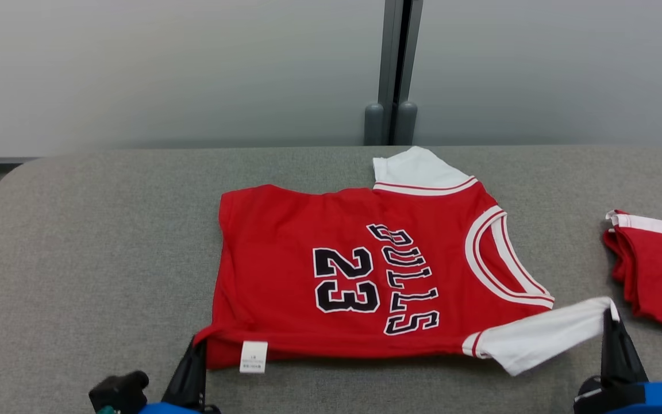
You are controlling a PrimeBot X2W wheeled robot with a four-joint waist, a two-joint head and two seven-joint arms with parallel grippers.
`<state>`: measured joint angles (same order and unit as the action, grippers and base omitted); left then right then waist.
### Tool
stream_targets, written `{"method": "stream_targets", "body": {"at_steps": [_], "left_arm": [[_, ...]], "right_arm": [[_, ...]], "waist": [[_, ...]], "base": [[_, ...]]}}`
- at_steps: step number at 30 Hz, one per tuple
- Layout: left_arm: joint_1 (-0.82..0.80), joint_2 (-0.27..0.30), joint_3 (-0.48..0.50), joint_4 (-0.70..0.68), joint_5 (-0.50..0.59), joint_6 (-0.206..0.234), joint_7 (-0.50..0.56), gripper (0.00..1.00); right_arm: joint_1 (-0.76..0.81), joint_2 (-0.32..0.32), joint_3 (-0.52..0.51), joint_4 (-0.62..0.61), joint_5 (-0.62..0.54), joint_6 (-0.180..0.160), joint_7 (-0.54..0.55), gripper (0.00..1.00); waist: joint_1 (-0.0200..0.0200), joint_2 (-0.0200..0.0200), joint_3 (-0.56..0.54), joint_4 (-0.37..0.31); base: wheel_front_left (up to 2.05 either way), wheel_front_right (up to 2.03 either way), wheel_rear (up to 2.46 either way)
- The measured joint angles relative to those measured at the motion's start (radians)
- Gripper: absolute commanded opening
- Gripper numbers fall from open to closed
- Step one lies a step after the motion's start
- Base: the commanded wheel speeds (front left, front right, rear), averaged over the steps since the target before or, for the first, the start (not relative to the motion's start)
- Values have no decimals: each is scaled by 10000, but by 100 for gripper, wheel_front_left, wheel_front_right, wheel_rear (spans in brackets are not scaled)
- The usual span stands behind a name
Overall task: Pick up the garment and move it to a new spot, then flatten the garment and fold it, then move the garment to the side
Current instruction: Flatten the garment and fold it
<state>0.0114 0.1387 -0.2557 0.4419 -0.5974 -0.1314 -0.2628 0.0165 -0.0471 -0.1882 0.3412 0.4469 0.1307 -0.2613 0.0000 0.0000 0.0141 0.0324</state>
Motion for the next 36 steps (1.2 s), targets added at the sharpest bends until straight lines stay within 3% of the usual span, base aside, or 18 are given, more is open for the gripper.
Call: {"method": "stream_targets", "body": {"at_steps": [13, 25, 26, 27, 36], "left_arm": [[-2661, 1072, -1074, 495, -1081, 0, 0, 0], [-4063, 1448, -1795, 821, -1605, 0, 0, 0], [-4081, 1452, -1814, 846, -1645, 0, 0, 27], [-4081, 1450, -1854, 865, -1708, 0, 0, 100], [-3261, 1237, -1712, 479, -2387, 0, -2, 100]], "right_arm": [[-3023, -4, -144, 1068, -1494, 0, 0, 0], [-4502, -15, -826, 1766, -2809, 0, -2, 0], [-4544, -6, -825, 1806, -2865, 0, 0, 36], [-4596, -6, -777, 1843, -2897, 0, -2, 100], [-4140, -6, -646, 1308, -2600, 0, -4, 100]], "waist": [[3, 4, 1694, 153], [2, 4, 2830, 405], [1, 3, 2859, 407], [1, 3, 2875, 404], [0, 1, 2661, 343]], "base": [[0, 0, 0], [0, 0, 0], [0, 0, 0], [0, 0, 0], [0, 0, 0]]}}
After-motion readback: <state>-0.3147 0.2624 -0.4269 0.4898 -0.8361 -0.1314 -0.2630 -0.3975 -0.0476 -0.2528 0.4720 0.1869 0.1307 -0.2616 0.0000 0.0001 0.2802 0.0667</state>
